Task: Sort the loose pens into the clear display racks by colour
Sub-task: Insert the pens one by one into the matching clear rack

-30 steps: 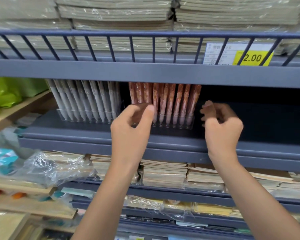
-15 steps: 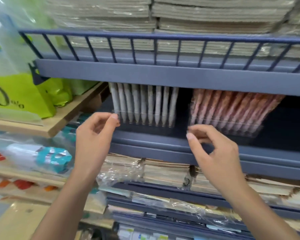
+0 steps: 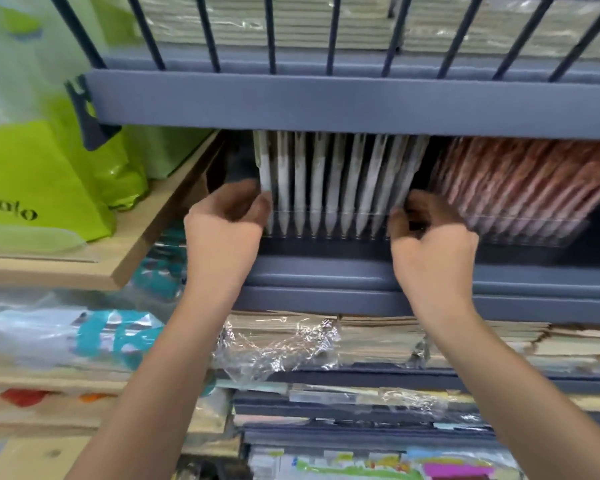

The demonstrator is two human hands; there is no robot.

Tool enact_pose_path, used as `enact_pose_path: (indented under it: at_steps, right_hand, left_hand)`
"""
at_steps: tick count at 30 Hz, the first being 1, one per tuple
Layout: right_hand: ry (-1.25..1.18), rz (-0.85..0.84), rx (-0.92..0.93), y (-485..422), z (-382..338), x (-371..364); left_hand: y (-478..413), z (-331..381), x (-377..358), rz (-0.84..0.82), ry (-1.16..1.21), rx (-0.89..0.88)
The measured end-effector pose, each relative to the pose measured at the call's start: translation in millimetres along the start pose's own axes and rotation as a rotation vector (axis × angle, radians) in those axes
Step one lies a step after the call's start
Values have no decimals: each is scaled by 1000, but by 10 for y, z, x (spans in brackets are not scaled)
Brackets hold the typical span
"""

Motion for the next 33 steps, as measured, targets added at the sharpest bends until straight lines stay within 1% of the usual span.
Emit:
enact_pose_path:
  at_steps: [8, 11, 16, 31, 33]
  right_hand:
    - [39, 29, 21, 44, 25, -16]
    - [2, 24, -6, 36, 28, 3]
    - [-44, 25, -38, 44, 11, 25]
    - [-81, 68, -103, 52, 11, 27]
    - [-93, 71, -110, 57, -4, 32]
  left_hand:
    - [44, -33, -16, -13, -42, -57]
    - [54, -28, -23, -2, -61, -62]
    - [55, -23, -26, 8, -53, -55]
    - [77, -9, 5, -26, -35, -23]
    - [103, 28, 23, -9, -20, -39]
Point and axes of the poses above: each hand's wrist, its own y-axis away from the middle knuckle, its own x-axis out of the back of the hand, z = x × y, the point moved 2 cm from there along -y, towards the middle knuckle, and after that the axes turned 2 degrees about z, right-handed, at the moved point
